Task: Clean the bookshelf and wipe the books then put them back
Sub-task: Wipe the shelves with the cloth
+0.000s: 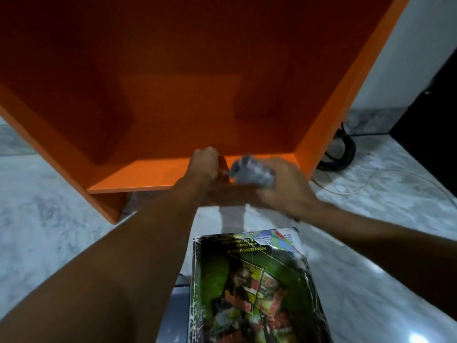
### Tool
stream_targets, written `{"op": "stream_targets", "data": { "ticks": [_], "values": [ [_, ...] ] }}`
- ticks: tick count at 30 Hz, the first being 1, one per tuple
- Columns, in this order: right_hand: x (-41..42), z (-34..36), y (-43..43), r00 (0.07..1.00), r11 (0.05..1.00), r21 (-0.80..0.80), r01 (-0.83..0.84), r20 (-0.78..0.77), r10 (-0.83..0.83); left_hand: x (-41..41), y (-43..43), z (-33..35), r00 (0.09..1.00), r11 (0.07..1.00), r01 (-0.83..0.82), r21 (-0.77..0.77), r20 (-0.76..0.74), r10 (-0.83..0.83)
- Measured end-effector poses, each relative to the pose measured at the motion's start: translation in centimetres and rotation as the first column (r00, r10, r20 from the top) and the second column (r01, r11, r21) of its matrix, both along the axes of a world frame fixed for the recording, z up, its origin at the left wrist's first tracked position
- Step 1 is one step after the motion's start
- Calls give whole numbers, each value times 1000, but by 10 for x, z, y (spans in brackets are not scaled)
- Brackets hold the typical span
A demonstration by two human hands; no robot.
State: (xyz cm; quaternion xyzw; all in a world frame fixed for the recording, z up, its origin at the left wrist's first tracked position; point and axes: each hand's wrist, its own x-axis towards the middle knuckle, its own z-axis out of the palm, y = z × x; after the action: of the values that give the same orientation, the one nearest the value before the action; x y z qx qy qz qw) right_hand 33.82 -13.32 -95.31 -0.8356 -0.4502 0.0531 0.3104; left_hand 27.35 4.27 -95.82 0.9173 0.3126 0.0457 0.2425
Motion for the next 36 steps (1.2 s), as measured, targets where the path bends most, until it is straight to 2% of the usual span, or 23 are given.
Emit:
{"op": "stream_targets", "data": {
  "ticks": [2, 3, 4, 6, 7, 8, 9, 11, 12, 13, 15, 17, 19, 21, 23, 24, 25, 27, 28, 30, 33, 36],
  "values": [
    [27, 19, 21, 978, 976, 104, 191, 64, -198, -8, 4, 1, 999, 999, -46, -15, 11, 46],
    [43, 23, 30, 950, 961, 33, 273, 148, -275, -13, 7, 1, 999, 999, -48, -15, -14, 48],
    [56, 23, 38, 934, 942, -100, 321, 198, -297, -18, 9, 2, 998, 999, -45, -20, -47, 44],
    [66, 14, 46, 957, 839, -463, 286, 90, -277, -29, 14, 3, 994, 999, -19, -37, -110, 14],
    [66, 4, 47, 959, 782, -574, 244, 23, -283, -35, 17, 2, 991, 1000, 5, -24, -131, -9],
    [64, -6, 50, 959, 755, -609, 243, 34, -282, -40, 22, 1, 989, 1000, 28, 2, -146, -27],
    [60, -15, 55, 956, 754, -595, 279, 94, -279, -45, 27, 1, 986, 998, 53, 33, -160, -47],
    [43, -24, 64, 911, 792, -470, 390, 320, -259, -56, 38, 0, 977, 991, 108, 81, -192, -91],
    [29, -27, 70, 883, 827, -403, 393, 416, -217, -61, 42, 0, 972, 985, 133, 109, -207, -108],
    [10, -27, 72, 881, 875, -361, 324, 452, -139, -65, 47, -2, 968, 977, 161, 140, -214, -129],
    [-31, -25, 74, 919, 937, -349, 24, 377, 117, -74, 55, -6, 966, 964, 192, 182, -205, -154],
    [-71, -18, 70, 895, 892, -339, -301, 222, 386, -83, 64, -10, 964, 957, 203, 205, -213, -159],
    [-85, -8, 68, 853, 857, -298, -421, 191, 486, -91, 70, -12, 956, 953, 225, 203, -233, -177],
    [-74, 0, 77, 897, 933, -163, -320, 266, 354, -100, 76, -9, 961, 957, 226, 180, -205, -188],
    [-46, 0, 93, 952, 995, -56, -83, 290, 96, -108, 83, -9, 961, 959, 217, 181, -209, -178],
    [-30, -1, 103, 965, 995, -90, 44, 260, -19, -112, 87, -9, 952, 957, 219, 192, -256, -166],
    [-16, -6, 112, 968, 966, -208, 153, 229, -104, -117, 90, -10, 937, 954, 227, 197, -311, -159],
    [1, -21, 121, 953, 834, -475, 282, 239, -186, -126, 96, -8, 887, 944, 274, 185, -428, -173],
    [3, -28, 125, 944, 783, -536, 314, 265, -197, -129, 96, -5, 860, 935, 300, 187, -478, -181],
    [-5, -37, 136, 934, 775, -539, 331, 302, -189, -134, 95, 4, 824, 926, 315, 210, -544, -157],
    [-28, -36, 161, 934, 830, -486, 273, 340, -109, -138, 95, 18, 762, 861, 395, 319, -638, -113],
    [-62, -40, 179, 884, 916, -368, 158, 467, 35, -143, 102, 27, 714, 764, 431, 479, -699, 35]
  ]
}}
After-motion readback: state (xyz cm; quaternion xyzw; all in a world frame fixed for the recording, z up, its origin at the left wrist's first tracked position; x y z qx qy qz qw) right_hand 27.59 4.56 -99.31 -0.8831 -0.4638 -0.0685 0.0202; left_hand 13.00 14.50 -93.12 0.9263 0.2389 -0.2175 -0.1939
